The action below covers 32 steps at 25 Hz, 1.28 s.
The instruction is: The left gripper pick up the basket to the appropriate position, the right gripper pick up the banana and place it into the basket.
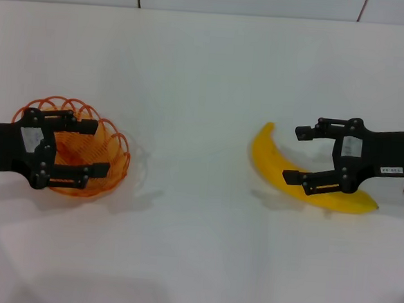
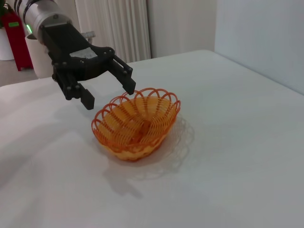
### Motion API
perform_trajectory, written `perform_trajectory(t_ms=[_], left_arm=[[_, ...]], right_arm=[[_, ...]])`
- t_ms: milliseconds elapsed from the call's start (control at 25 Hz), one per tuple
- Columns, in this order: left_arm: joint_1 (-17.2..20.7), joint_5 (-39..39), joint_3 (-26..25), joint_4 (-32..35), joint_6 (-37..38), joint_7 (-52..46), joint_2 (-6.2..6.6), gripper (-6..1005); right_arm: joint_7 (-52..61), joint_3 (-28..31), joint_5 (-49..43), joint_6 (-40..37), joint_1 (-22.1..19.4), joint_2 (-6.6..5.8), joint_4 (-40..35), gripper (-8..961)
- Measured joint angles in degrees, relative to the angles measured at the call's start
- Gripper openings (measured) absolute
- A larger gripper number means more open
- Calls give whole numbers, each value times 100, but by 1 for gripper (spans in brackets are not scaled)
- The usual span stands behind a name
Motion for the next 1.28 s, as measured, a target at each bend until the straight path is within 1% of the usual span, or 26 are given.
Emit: perform_trajectory(t_ms=[280,440,520,640,760,840,880,960,1040,1280], left_arm=[[-1,-4,-31,0,-7,3,-24,787],[-12,-5,-422,0,-9,-94,-90,786],[-34,-5,-614,0,-17,-215,-103,786],[-72,-4,-786,112,-115,-721,-61,785],[-80,-3,-812,396,-285,-1413,-6,785],[-80,2,-813,471,-327,-1561,2,784],[-80,42,-815,668,-467,-2007,15,784],[-81,94,-808,810,-572,-2367,56,784],[-100,164,-791,913,-629,-2763,137,783],[-264,508,-749,957,-638,-3868,562,782]], right_arm=[[13,-1,6,0,0,4,0,892],[13,-1,8,0,0,5,0,892],[16,-1,9,0,0,5,0,892],[23,-1,10,0,0,5,0,892],[24,-1,11,0,4,5,-1,892],[29,-8,12,0,12,6,-1,892],[31,-15,12,0,23,5,-1,892],[33,-25,12,0,42,5,-1,892],[35,-20,12,0,54,5,0,892],[43,-13,12,0,64,5,-1,892]])
